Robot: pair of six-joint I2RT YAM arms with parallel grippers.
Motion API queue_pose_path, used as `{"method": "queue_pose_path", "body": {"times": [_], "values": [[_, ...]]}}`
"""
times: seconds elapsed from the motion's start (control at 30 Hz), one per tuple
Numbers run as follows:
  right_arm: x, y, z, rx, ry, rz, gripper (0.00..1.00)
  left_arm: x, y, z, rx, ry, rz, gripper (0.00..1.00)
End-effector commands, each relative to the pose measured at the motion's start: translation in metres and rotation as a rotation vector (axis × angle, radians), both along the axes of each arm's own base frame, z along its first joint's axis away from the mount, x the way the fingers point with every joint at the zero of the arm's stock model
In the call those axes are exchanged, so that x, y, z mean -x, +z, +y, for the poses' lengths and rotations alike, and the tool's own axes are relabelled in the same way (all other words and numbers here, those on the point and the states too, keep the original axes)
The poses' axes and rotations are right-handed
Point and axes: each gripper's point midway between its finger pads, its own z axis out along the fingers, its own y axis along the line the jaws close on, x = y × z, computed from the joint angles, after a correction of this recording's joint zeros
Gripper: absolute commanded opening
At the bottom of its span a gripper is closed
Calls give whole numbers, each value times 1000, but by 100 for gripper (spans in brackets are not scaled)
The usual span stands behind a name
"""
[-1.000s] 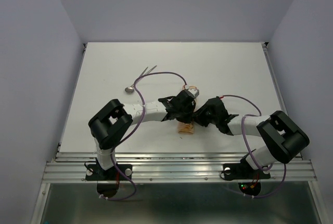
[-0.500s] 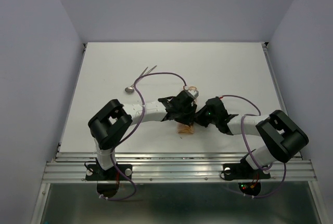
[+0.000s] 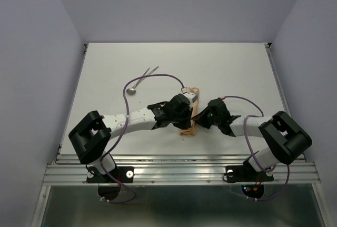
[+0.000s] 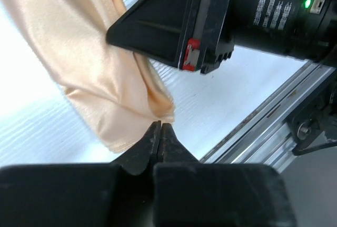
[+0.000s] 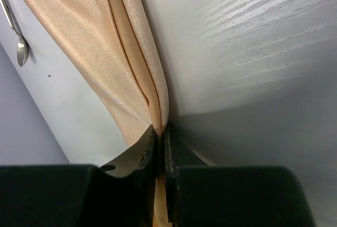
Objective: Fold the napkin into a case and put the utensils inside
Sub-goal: Smooth out the smaller rectangle-folded napkin at the center of the board.
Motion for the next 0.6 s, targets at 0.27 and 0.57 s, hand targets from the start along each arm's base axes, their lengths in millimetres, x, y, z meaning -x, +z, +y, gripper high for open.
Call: {"method": "queue_pose_path", "body": {"times": [0.27, 0.57], "values": [[19, -24, -15, 100, 19, 77, 1, -20, -21, 6, 55, 142, 0, 0], [17, -20, -14, 95, 18, 71, 1, -15, -32, -20, 108, 33, 49, 0]]}}
